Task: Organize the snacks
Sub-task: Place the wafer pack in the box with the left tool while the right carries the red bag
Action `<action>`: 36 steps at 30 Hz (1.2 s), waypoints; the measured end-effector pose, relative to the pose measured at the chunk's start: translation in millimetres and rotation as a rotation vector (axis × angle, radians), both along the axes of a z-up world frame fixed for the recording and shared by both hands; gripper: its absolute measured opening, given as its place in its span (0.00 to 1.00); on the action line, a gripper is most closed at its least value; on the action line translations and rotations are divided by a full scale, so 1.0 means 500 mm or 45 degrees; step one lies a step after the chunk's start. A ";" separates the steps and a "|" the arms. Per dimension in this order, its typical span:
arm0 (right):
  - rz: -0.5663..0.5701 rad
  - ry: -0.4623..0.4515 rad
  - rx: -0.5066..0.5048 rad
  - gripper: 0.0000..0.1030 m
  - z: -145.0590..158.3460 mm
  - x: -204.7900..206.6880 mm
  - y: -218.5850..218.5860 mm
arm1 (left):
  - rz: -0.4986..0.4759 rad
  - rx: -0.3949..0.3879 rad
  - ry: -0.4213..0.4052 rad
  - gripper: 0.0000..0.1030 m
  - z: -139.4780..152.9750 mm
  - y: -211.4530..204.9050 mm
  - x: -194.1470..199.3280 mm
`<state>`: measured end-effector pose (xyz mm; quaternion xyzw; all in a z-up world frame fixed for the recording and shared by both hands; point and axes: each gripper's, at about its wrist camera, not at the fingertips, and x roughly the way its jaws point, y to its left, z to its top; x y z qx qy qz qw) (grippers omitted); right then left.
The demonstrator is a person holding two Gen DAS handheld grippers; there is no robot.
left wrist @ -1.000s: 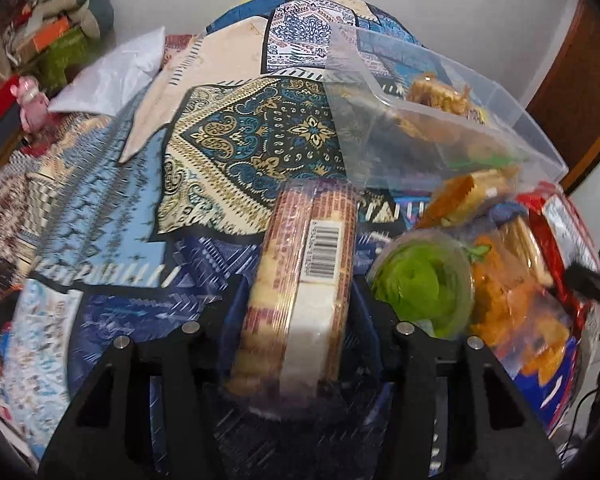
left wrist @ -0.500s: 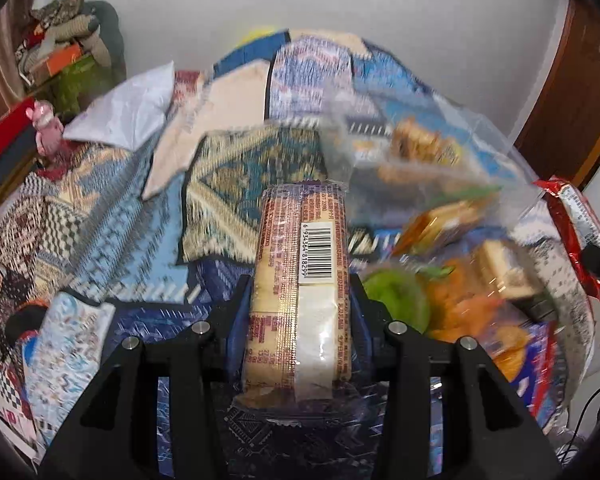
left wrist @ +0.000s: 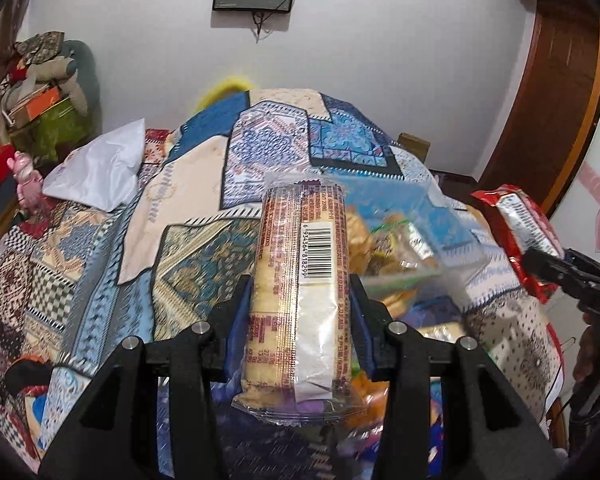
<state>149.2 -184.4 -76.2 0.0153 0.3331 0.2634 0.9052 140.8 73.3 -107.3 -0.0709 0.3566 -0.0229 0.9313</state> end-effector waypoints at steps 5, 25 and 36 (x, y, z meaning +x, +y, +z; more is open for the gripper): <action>-0.022 0.005 0.002 0.59 -0.006 0.045 -0.001 | -0.014 0.015 -0.012 0.43 0.001 -0.017 0.060; -0.016 0.109 -0.056 0.60 -0.093 0.169 0.046 | -0.011 0.144 0.119 0.43 -0.095 -0.057 0.238; 0.009 0.126 -0.099 0.68 -0.087 0.147 0.045 | -0.035 0.134 0.099 0.56 -0.073 -0.061 0.198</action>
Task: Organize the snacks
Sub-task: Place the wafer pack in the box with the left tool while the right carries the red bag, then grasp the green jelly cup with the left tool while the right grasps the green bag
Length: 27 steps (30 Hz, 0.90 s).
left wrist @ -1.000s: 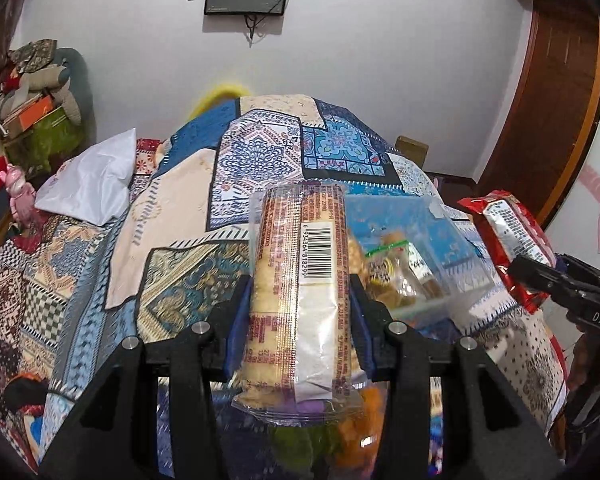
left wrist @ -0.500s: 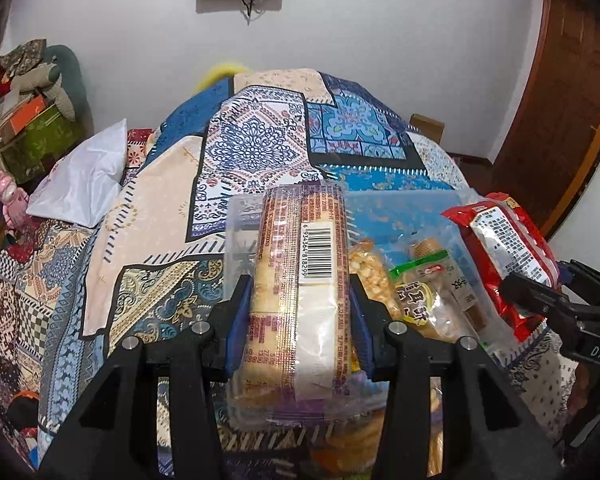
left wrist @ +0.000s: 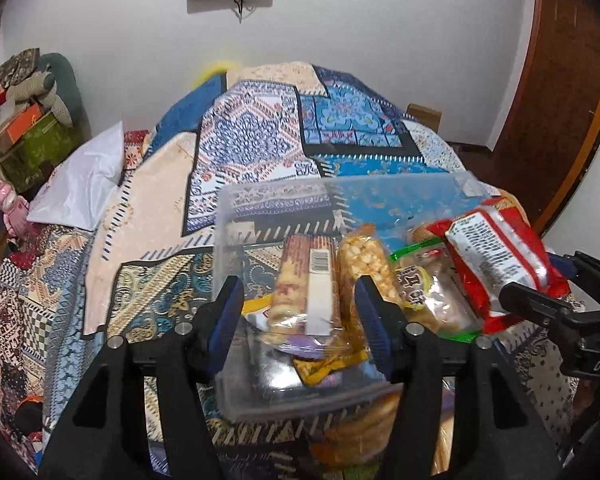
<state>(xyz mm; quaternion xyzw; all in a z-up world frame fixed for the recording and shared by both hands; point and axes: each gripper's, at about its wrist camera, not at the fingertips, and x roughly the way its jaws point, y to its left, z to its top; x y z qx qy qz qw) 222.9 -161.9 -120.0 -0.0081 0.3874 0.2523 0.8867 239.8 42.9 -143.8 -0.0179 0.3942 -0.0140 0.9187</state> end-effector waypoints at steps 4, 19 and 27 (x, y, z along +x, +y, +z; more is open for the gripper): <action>-0.014 -0.007 0.005 0.68 0.017 -0.024 -0.017 | 0.001 -0.022 -0.026 0.60 0.030 0.013 -0.040; -0.031 -0.017 -0.032 0.70 0.037 -0.140 -0.074 | 0.038 -0.048 0.048 0.63 0.013 0.050 -0.186; -0.039 0.097 -0.020 0.70 -0.023 -0.185 -0.095 | 0.072 -0.089 0.157 0.64 -0.063 0.059 -0.241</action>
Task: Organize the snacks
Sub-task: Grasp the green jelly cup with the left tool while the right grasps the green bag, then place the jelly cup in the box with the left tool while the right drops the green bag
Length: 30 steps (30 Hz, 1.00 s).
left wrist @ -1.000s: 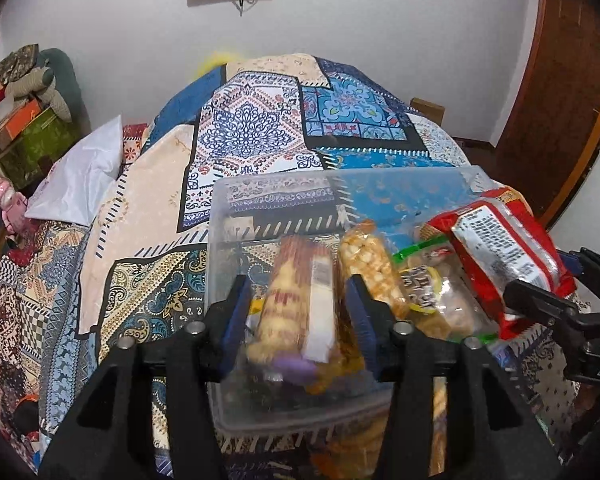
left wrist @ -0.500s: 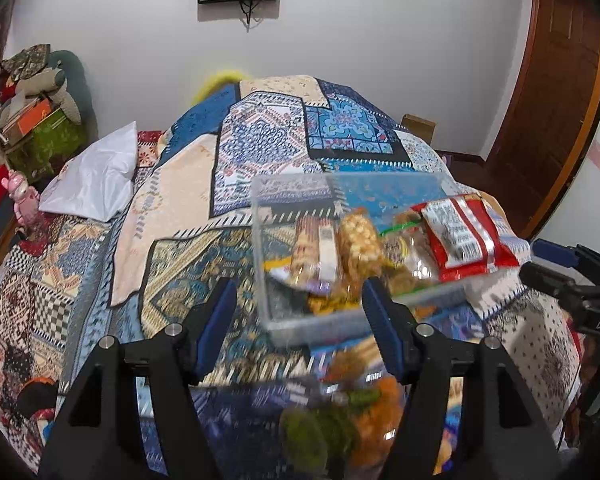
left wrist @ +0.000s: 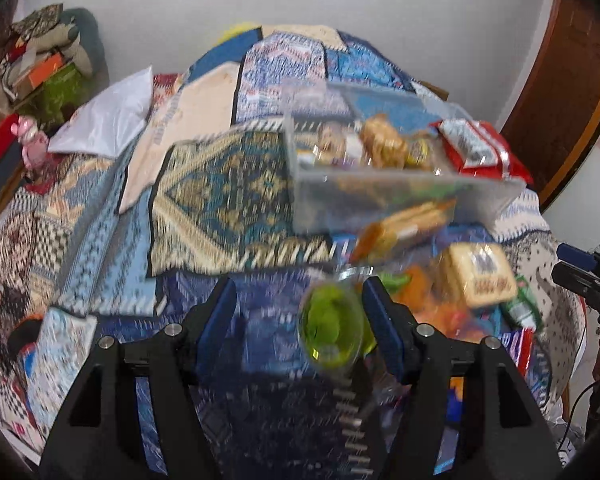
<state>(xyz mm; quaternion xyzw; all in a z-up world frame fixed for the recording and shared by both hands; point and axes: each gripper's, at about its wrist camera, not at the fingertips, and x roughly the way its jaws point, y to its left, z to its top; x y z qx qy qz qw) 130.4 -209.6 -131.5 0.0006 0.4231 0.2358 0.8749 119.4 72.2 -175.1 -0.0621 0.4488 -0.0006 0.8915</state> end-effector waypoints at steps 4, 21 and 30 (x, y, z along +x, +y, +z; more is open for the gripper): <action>0.002 0.072 0.013 0.70 -0.036 -0.013 0.000 | -0.020 -0.013 0.001 0.67 -0.011 -0.004 -0.021; 0.059 0.147 0.021 0.67 -0.091 -0.026 0.038 | -0.049 -0.076 0.077 0.56 -0.075 -0.035 0.017; 0.045 0.140 0.033 0.42 -0.088 -0.030 0.020 | -0.028 -0.014 0.013 0.55 -0.061 -0.038 -0.009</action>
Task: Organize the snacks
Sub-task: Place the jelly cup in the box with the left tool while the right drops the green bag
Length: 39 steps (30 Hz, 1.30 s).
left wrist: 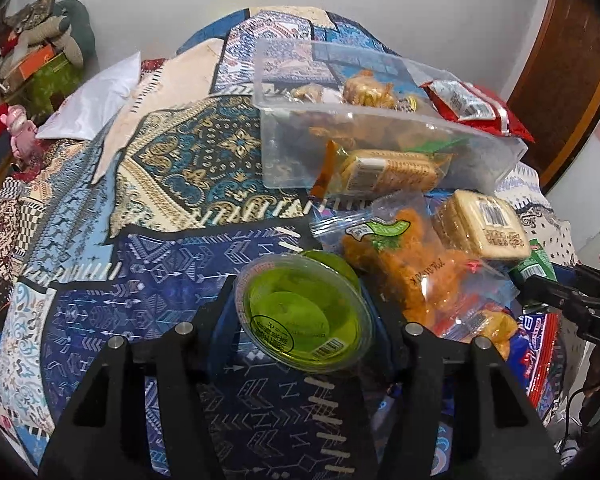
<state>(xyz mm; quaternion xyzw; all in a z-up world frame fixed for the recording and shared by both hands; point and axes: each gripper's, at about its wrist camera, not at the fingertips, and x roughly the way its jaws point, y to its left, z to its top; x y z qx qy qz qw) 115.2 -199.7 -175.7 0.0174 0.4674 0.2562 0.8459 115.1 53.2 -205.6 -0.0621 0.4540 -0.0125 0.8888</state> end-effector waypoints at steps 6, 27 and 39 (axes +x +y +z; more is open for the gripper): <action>-0.032 -0.054 0.019 0.34 0.026 -0.001 -0.013 | 0.028 -0.003 -0.069 0.55 0.045 0.019 -0.015; 0.001 -0.322 0.144 0.34 0.181 0.073 0.030 | 0.004 0.026 -0.284 0.55 0.189 0.008 0.086; 0.045 -0.304 0.105 0.34 0.155 0.190 0.121 | -0.001 0.032 -0.220 0.55 0.132 -0.001 0.198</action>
